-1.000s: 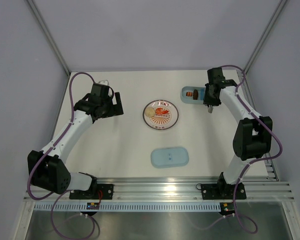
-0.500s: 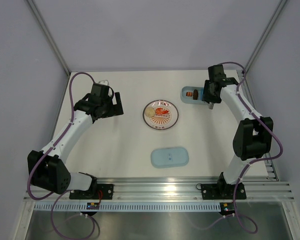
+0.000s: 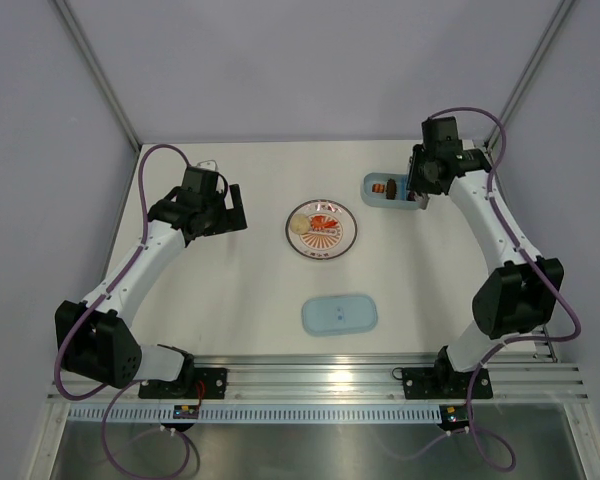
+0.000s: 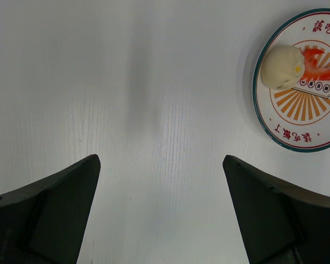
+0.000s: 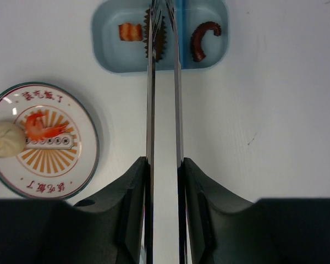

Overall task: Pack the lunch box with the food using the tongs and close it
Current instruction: Place the fake food in the packing box, then adjust the fake food on the plate.

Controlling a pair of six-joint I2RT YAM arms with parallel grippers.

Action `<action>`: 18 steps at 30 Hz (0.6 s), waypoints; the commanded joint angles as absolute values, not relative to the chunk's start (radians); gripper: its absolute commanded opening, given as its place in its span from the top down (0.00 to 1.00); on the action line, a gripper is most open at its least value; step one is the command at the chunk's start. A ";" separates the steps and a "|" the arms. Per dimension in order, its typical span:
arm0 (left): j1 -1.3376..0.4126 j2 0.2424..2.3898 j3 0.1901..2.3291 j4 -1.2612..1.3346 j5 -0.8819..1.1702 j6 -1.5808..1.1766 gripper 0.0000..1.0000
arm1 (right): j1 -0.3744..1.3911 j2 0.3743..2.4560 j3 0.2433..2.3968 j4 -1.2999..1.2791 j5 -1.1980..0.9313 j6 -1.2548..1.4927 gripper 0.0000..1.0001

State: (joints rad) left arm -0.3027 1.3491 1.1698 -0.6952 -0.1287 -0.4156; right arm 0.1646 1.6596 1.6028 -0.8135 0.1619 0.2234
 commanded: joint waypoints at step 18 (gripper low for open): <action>-0.301 1.345 1.212 -0.695 -0.155 -0.434 0.01 | 0.684 1.597 1.532 -0.758 0.021 0.367 0.59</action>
